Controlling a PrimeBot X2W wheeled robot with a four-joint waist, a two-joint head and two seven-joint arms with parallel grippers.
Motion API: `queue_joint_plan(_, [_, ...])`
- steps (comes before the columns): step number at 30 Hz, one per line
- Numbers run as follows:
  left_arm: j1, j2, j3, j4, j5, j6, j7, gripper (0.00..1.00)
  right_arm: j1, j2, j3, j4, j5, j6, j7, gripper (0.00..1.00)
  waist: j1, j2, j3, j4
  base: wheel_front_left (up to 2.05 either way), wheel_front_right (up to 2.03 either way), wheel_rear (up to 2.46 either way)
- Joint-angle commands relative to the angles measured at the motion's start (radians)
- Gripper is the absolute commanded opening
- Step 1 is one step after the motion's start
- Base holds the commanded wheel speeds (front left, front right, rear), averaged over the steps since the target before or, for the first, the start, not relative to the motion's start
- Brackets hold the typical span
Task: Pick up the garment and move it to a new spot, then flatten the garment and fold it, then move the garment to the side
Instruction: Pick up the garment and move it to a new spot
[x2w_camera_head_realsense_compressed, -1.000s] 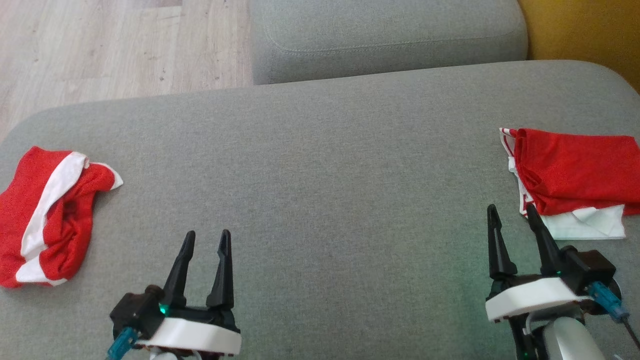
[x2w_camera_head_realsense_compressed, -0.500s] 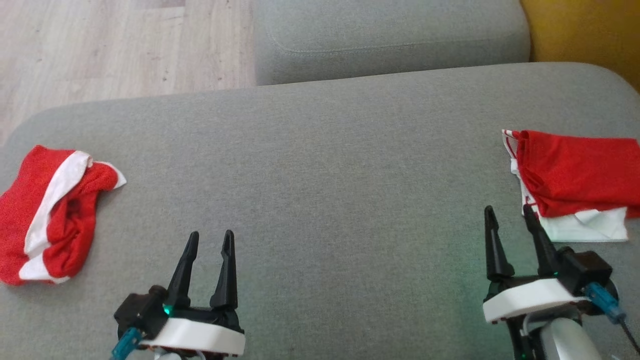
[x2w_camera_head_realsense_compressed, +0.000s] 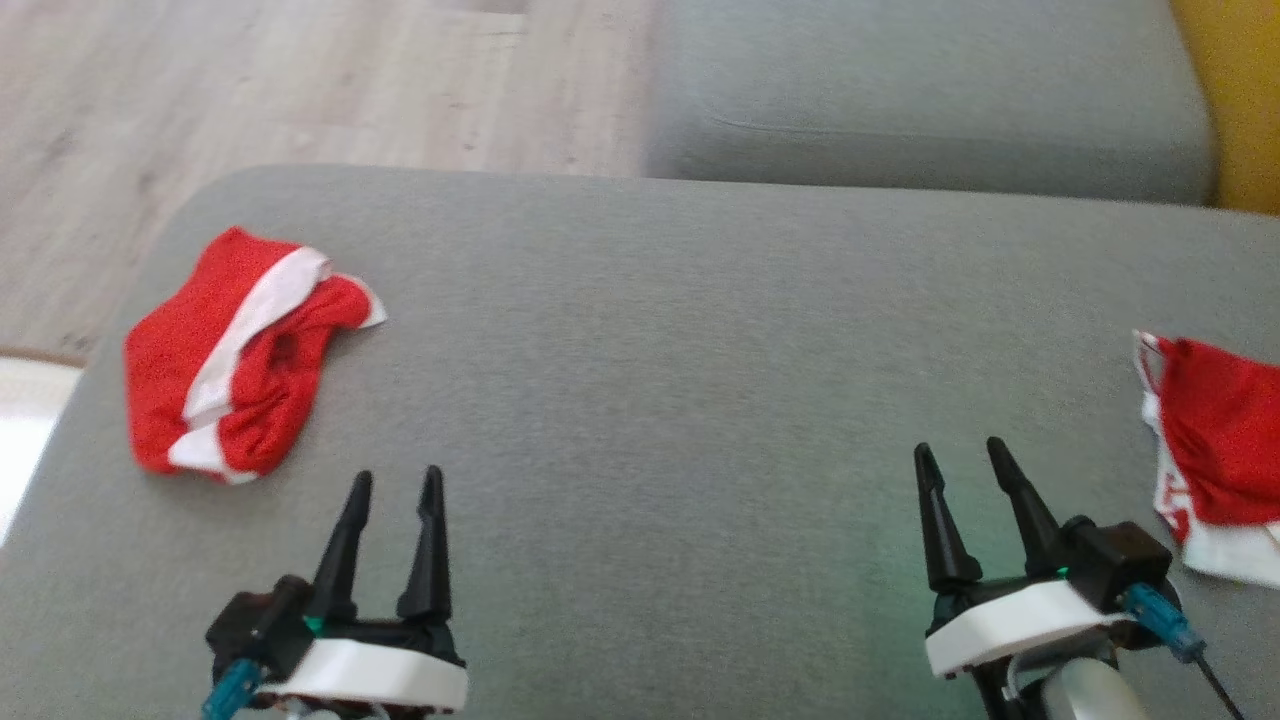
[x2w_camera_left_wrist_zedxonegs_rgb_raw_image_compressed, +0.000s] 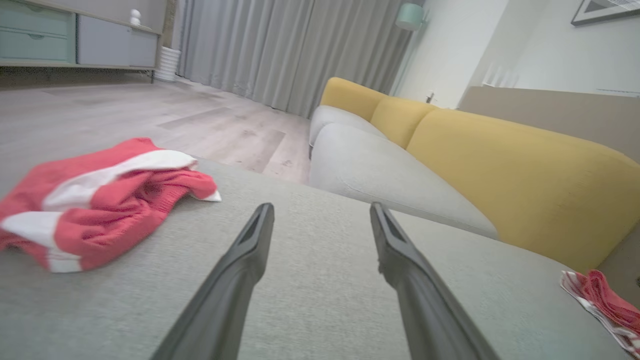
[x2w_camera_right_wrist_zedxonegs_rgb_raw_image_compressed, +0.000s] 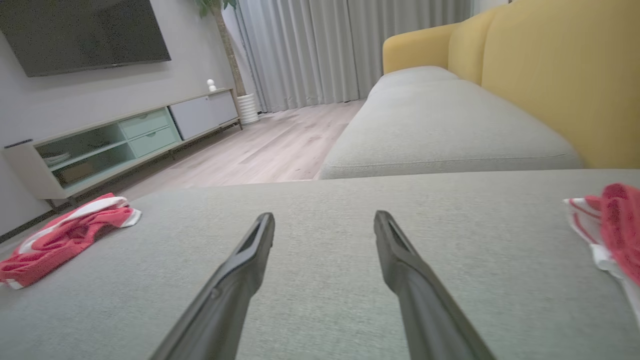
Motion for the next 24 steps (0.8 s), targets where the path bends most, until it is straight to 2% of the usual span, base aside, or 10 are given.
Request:
queue_joint_plan(1, [-0.024,0.013,0.042,-0.029,0.007,-0.006,-0.01,1.0,-0.018,-0.002,0.026,-0.028,0.006,0.007,-0.014,1.0,0.0,0.0,-0.012,0.047,0.0,0.0,0.0])
queue_joint_plan(6, [-0.018,0.03,0.064,-0.029,0.006,-0.006,-0.01,1.0,-0.006,-0.002,0.062,-0.017,0.029,0.007,-0.014,1.0,0.0,0.0,-0.025,0.136,0.0,0.0,0.0])
queue_joint_plan(14, [-0.009,0.052,0.075,-0.034,0.008,-0.006,-0.01,1.0,0.0,-0.002,0.096,-0.012,0.064,0.007,-0.014,1.0,0.0,0.0,-0.038,0.228,0.0,0.0,0.0])
queue_joint_plan(19, [-0.005,0.058,0.076,-0.038,0.006,-0.006,-0.01,1.0,0.0,-0.002,0.104,-0.007,0.066,0.007,-0.014,1.0,0.0,0.0,-0.037,0.246,0.0,0.0,0.0])
queue_joint_plan(24, [-0.019,0.077,0.097,-0.041,0.003,-0.006,-0.01,1.0,-0.007,-0.002,0.111,-0.012,0.06,0.007,-0.014,1.0,0.0,0.0,-0.01,0.224,0.0,0.0,0.0])
